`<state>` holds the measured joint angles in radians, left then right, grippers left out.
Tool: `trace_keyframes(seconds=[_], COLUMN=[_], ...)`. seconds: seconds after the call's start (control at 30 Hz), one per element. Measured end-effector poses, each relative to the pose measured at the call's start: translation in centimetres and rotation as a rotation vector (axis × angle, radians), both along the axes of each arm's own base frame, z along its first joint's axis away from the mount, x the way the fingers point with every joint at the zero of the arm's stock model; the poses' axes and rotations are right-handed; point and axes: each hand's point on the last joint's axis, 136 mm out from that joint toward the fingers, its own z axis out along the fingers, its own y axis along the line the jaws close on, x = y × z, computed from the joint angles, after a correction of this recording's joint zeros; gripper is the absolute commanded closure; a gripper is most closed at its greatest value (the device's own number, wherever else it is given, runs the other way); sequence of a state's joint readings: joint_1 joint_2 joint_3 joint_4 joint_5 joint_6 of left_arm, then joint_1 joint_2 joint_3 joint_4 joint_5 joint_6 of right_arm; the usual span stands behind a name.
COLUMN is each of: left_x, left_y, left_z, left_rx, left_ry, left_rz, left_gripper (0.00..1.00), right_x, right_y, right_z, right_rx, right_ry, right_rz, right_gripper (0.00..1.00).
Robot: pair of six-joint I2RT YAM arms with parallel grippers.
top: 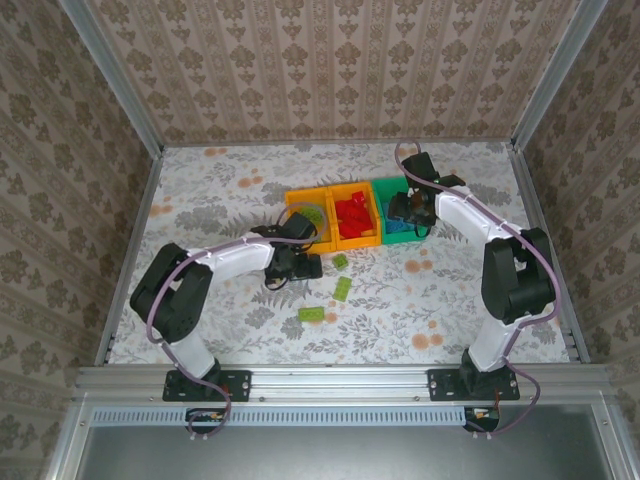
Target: Sort the legos into containers by color
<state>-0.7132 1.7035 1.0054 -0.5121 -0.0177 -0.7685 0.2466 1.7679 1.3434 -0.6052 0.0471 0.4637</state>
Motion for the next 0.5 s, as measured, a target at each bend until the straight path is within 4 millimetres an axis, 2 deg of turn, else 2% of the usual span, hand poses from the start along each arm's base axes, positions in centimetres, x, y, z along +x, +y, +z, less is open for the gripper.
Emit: trace_keyframes(seconds=[0.13, 0.27, 0.43, 0.5], left_x=[0.5, 0.7, 0.7, 0.7], left_y=[0.0, 0.1, 0.4, 0.2], left_z=[-0.4, -0.5, -0.7, -0.6], left_rx=[0.003, 0.020, 0.043, 0.046], left_ry=[-0.012, -0.024, -0.036, -0.042], left_rz=[0.029, 0.042, 0.047, 0.044], left_gripper=[0.12, 0.20, 0.37, 0.40], right_x=[-0.4, -1.0, -1.6, -1.7], right_y=[-0.1, -0.3, -0.4, -0.5], right_z=[-0.4, -0.7, -0.1, 0.5], right_rx=[-0.002, -0.006, -0.003, 0.000], right_ry=[0.009, 0.021, 0.007, -0.008], right_rz=[0.000, 0.000, 0.000, 0.000], right_gripper=[0.40, 0.40, 0.40, 0.40])
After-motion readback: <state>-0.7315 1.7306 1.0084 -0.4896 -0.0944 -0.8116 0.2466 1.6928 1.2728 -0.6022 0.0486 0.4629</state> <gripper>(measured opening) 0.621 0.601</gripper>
